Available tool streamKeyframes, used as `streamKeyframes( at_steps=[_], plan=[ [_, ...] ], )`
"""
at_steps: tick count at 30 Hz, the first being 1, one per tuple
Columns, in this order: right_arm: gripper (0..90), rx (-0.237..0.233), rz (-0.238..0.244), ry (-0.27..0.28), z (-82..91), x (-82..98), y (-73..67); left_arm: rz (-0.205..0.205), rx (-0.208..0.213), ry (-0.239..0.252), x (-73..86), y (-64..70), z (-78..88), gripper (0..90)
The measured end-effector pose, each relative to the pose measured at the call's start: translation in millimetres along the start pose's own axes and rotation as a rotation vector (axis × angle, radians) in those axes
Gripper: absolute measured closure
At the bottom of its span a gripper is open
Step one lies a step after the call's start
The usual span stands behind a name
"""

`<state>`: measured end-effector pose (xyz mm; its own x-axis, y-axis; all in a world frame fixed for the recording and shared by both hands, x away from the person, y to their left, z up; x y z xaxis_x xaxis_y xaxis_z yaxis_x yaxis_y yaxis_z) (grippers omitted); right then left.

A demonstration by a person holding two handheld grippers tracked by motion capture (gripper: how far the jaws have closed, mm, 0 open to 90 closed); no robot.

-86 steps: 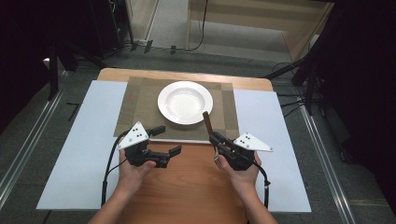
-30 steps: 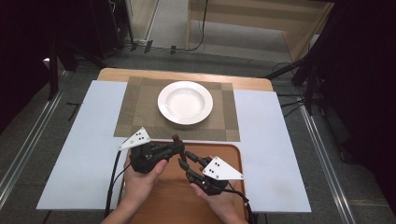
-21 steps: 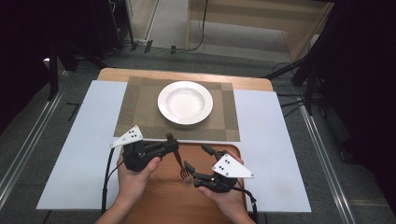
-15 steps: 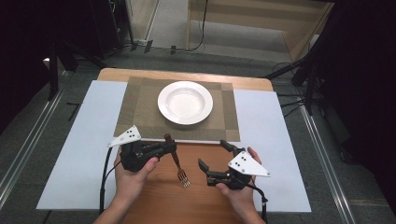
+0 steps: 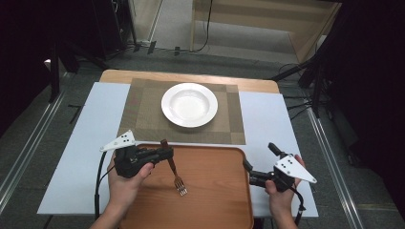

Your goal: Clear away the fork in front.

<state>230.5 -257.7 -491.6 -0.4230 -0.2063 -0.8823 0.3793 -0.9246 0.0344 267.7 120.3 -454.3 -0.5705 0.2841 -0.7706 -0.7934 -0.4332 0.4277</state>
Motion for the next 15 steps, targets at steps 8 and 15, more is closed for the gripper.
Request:
streamKeyframes(
  at_steps=[8,15],
  plan=[
    [0.0,0.102,-0.054,-0.023,17.6,25.3,45.9,0.02,0.013,-0.005,7.4,-2.4,12.7,79.1],
    [0.0,0.167,-0.082,-0.039,25.8,45.4,71.8,0.051,0.021,-0.006,15.1,-6.9,26.6,79.2]
  ],
)
Point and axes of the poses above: each handheld gripper's, and its own axes: z roughly backward along the jaws, x roughly out of its underside, y roughly to its right, the point moved 4 cm from there along -z, roughly forward along the jaws, and after that the axes turned 15 degrees about -y, right-handed, at the moved point
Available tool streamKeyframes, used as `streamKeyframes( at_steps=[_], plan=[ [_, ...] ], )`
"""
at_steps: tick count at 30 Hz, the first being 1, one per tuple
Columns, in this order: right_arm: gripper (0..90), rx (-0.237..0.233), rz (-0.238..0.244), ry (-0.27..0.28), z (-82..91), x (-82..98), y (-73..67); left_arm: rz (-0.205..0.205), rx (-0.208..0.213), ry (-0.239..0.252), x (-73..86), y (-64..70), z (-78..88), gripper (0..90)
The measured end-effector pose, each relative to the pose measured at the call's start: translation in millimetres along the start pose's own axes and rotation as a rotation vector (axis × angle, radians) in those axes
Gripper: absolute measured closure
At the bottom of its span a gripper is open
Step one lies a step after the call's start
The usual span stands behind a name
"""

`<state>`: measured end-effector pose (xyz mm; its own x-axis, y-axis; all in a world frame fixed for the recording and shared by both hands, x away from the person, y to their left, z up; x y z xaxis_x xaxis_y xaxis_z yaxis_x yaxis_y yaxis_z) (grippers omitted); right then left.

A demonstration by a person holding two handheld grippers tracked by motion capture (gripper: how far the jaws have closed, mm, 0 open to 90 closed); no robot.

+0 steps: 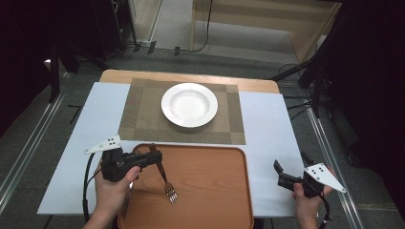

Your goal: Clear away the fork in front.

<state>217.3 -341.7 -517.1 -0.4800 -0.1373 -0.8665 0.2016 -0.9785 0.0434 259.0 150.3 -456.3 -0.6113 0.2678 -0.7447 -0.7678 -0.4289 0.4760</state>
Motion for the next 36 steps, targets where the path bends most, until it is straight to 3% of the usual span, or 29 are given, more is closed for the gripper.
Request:
streamKeyframes(
  at_steps=[4,12,19,22,24,26,29,31,33,36],
  plan=[
    [0.0,-0.01,-0.03,0.008,5.6,4.1,9.9,0.013,0.012,-0.01,4.6,-0.4,5.8,79.1],
    [0.0,0.002,-0.041,-0.008,10.0,13.3,18.9,0.06,0.085,-0.068,18.3,-5.0,1.3,79.1],
    [0.0,0.014,-0.052,-0.001,10.0,13.2,22.6,0.105,0.128,-0.085,21.3,-19.9,-3.1,79.1],
    [0.0,0.018,-0.058,-0.006,9.1,14.1,23.5,0.134,0.167,-0.087,23.5,-31.1,-5.3,78.9],
    [0.0,0.016,-0.065,-0.007,8.2,14.5,24.7,0.146,0.127,-0.082,26.3,-39.8,-6.8,77.3],
    [0.0,0.01,-0.074,-0.007,7.4,14.5,25.6,0.149,0.145,-0.09,28.8,-47.0,-8.3,76.4],
    [0.0,0.007,-0.081,-0.011,6.9,14.3,25.4,0.133,0.131,-0.112,30.4,-53.1,-11.7,74.2],
    [0.0,0.001,-0.087,-0.01,6.7,13.7,25.5,0.124,0.087,-0.137,32.6,-56.2,-14.6,71.5],
    [0.0,0.003,-0.086,-0.011,6.7,13.5,25.3,0.132,0.086,-0.153,34.6,-58.6,-17.1,70.1],
    [0.0,0.004,-0.088,-0.014,6.2,13.9,25.2,0.131,0.037,-0.184,36.1,-60.0,-20.4,68.3]
  ],
)
Point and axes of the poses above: each handheld gripper's, and its own axes: z roughly backward along the jaws, x roughly out of its underside, y roughly to its right, the point moved 4 cm from there along -z, roughly forward along the jaws, and after that the axes turned 15 degrees about -y, right-handed, at the moved point
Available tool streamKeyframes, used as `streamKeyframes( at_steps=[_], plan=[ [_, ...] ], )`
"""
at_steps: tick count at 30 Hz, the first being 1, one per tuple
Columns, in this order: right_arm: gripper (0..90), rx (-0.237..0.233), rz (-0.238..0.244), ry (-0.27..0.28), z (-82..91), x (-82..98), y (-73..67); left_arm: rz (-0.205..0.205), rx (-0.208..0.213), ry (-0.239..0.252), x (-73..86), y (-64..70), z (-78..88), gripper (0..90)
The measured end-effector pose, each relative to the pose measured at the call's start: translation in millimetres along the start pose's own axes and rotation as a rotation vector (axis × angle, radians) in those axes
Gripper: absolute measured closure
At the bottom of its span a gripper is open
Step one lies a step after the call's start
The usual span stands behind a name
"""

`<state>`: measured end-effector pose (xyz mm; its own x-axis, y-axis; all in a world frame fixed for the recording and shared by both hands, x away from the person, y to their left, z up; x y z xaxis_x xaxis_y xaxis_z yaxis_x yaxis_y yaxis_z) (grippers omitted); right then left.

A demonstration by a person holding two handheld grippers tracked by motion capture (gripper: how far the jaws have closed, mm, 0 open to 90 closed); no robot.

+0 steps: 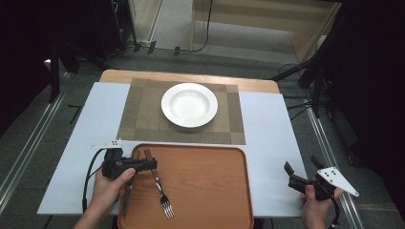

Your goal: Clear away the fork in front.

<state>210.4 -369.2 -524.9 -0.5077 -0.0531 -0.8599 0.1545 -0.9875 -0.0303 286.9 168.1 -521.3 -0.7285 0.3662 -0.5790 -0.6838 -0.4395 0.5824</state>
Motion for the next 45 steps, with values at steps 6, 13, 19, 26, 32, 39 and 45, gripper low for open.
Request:
streamKeyframes(
  at_steps=[6,13,19,26,32,39,45],
  plan=[
    [0.0,-0.001,0.0,-0.005,-1.3,0.3,0.3,-0.012,-0.11,-0.069,1.2,-3.0,-8.7,61.6],
    [0.0,-0.002,-0.004,-0.01,-1.8,0.7,0.1,-0.004,-0.192,-0.132,0.8,-2.7,-17.1,57.5],
    [0.0,-0.003,-0.003,-0.008,-2.4,0.9,0.6,-0.023,-0.273,-0.186,3.0,-3.0,-24.1,53.0],
    [0.0,-0.007,-0.001,-0.013,-3.2,1.4,0.1,-0.119,-0.421,-0.154,-0.1,9.1,-21.1,40.8],
    [0.0,-0.007,0.008,-0.013,-3.3,1.4,-0.4,-0.25,-0.403,-0.178,1.9,32.3,-20.6,74.1],
    [0.0,-0.011,0.015,-0.013,-3.4,1.4,-0.6,-0.326,-0.383,-0.339,16.1,43.4,-44.1,88.6],
    [0.0,-0.013,0.015,-0.013,-3.3,1.6,-0.5,-0.31,-0.378,-0.378,21.9,40.6,-45.6,88.7]
  ],
)
Point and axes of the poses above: each handheld gripper's, and its own axes: z roughly backward along the jaws, x roughly out of its underside, y roughly to its right, the point moved 4 cm from there along -z, roughly forward along the jaws, and after that the axes turned 15 degrees about -y, right-handed, at the moved point
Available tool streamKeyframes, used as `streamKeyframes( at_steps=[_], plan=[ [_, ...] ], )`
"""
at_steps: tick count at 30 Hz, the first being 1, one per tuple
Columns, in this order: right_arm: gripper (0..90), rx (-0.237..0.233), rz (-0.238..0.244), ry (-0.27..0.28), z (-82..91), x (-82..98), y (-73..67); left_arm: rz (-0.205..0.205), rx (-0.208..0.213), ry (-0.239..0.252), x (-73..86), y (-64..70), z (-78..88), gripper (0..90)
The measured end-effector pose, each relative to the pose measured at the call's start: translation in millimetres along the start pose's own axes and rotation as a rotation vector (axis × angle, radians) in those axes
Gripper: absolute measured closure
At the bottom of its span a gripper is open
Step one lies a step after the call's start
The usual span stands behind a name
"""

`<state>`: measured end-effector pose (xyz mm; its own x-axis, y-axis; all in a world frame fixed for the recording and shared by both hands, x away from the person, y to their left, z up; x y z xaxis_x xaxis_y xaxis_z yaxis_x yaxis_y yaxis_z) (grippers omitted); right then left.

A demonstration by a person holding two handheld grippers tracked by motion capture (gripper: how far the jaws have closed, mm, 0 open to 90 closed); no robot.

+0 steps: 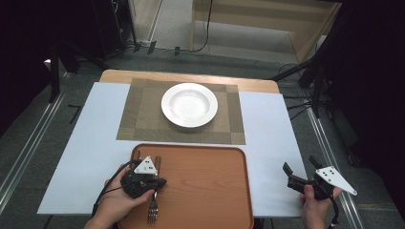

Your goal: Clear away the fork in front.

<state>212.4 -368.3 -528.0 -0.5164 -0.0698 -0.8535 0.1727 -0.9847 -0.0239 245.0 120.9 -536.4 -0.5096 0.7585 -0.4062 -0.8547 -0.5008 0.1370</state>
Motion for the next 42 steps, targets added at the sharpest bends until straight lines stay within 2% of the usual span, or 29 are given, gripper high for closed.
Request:
streamKeyframes(
  at_steps=[3,6,15,26,28,30,33,35,37,38,39,42],
  plan=[
    [0.0,-0.001,0.001,-0.002,-0.2,0.1,-0.3,0.01,0.005,0.002,2.7,-3.0,1.3,88.7],
    [0.0,0.001,0.002,-0.003,-0.5,0.0,-0.6,-0.001,0.008,-0.004,5.3,-4.7,2.9,88.7],
    [0.0,0.005,0.002,-0.008,-0.6,0.1,-1.2,-0.001,0.008,0.004,15.6,-11.0,8.6,88.7],
    [0.0,0.002,0.006,-0.007,-0.9,0.3,-2.2,0.037,0.0,0.022,18.7,-18.5,10.8,88.7],
    [0.0,0.0,0.008,-0.005,-0.8,0.3,-2.5,0.042,0.008,0.042,18.3,-18.8,12.3,88.6],
    [0.0,-0.001,0.012,-0.003,-0.7,0.1,-2.9,0.047,0.043,0.071,17.0,-18.2,16.8,88.5],
    [0.0,-0.002,0.018,-0.005,-0.7,0.2,-3.5,0.057,0.055,0.147,14.2,-18.9,25.8,88.1],
    [0.0,-0.004,0.023,-0.003,-0.5,0.2,-4.0,0.069,0.063,0.185,12.2,-20.3,30.9,80.5],
    [0.0,-0.004,0.027,-0.001,-0.4,0.1,-4.5,0.082,0.047,0.215,10.1,-21.1,34.9,73.4],
    [0.0,-0.005,0.027,0.0,-0.3,-0.1,-4.8,0.087,0.051,0.233,9.1,-21.5,37.0,68.9],
    [0.0,-0.004,0.029,0.0,-0.2,-0.1,-4.9,0.095,0.056,0.252,7.9,-21.5,39.1,68.3],
    [0.0,-0.006,0.033,0.001,-0.4,-0.2,-4.8,0.111,0.065,0.284,3.1,-22.8,44.4,56.1]
  ],
)
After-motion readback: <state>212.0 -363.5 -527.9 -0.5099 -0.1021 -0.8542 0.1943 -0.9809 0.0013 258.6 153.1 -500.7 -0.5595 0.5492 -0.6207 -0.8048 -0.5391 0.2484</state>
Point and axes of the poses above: each handheld gripper's, and its own axes: z roughly backward along the jaws, x roughly out of its underside, y roughly to its right, the point moved 4 cm from there along -z, roughly forward along the jaws, and after that the axes turned 15 degrees about -y, right-handed, at the moved point
